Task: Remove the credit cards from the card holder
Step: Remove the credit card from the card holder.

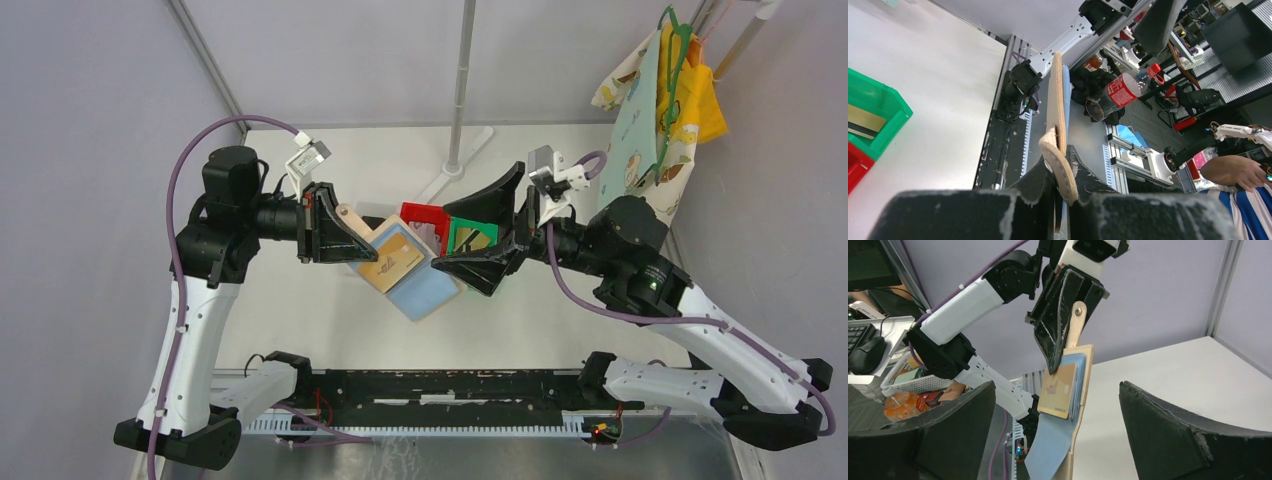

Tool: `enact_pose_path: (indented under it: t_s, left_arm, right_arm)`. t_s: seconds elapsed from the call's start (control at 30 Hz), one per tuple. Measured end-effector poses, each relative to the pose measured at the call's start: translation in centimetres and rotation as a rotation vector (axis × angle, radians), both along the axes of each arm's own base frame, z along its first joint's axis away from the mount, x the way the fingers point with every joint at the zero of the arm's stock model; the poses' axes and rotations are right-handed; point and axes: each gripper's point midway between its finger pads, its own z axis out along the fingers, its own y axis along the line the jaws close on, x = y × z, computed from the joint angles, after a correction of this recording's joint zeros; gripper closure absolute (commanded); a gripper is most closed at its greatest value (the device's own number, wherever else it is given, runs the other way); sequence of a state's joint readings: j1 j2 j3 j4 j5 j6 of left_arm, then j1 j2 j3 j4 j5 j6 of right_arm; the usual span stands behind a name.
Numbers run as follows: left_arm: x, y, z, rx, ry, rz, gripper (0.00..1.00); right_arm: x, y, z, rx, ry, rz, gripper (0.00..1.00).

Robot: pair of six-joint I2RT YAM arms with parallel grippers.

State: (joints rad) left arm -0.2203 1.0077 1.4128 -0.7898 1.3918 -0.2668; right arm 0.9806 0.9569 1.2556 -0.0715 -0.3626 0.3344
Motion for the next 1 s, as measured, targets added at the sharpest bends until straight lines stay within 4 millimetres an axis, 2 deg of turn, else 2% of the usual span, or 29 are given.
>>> enact_pose_path:
  t_s: [0.13, 0.27, 0.37, 0.57, 0.67, 0.77, 0.93, 1.0]
  left_arm:
    - [-0.1, 0.0, 0.0, -0.002, 0.001, -0.005, 0.97]
    - [-0.2, 0.0, 0.1, -0.004, 0.004, -0.011, 0.97]
    - [-0.5, 0.0, 0.2, -0.009, 0.019, -0.024, 0.97]
    - [-0.8, 0.1, 0.4, -0.016, 0.055, -0.050, 0.97]
    - [-0.7, 0.0, 0.4, -0.016, 0.064, -0.052, 0.98]
    - [-0.7, 0.0, 0.4, -0.018, 0.066, -0.056, 0.98]
    - [-1.0, 0.1, 0.5, -0.023, 0.072, -0.073, 0.98]
    - [-1.0, 0.1, 0.5, -0.023, 0.075, -0.074, 0.98]
  right_arm:
    - [0.0, -0.1, 1.1, 0.028, -0.017, -0.001, 0.02]
    - [0.9, 1.2, -0.1, -0.006, 0.011, -0.002, 0.09]
    - [1.4, 2.8, -2.4, -0.058, 0.065, 0.026, 0.21]
    - [0.5, 4.0, -5.5, -0.079, 0.141, 0.109, 0.58]
    - [-0.1, 4.4, -5.2, -0.057, 0.157, 0.155, 0.71]
    - [-0.7, 4.6, -4.4, -0.026, 0.166, 0.196, 0.75]
    - [-1.2, 4.6, -4.3, -0.007, 0.186, 0.227, 0.78]
    - [-1.3, 4.6, -4.3, -0.005, 0.192, 0.233, 0.86]
